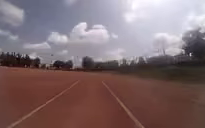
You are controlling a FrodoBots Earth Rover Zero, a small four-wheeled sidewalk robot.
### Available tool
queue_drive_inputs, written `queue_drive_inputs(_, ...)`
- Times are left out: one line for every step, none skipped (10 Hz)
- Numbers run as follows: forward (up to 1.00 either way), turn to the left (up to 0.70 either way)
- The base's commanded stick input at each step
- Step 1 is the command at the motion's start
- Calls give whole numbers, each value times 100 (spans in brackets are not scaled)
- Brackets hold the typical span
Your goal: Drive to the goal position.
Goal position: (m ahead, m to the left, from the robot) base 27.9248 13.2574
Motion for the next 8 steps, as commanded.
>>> queue_drive_inputs(70, 0)
queue_drive_inputs(70, 0)
queue_drive_inputs(70, 0)
queue_drive_inputs(70, 0)
queue_drive_inputs(70, 0)
queue_drive_inputs(70, 0)
queue_drive_inputs(70, 0)
queue_drive_inputs(70, 0)
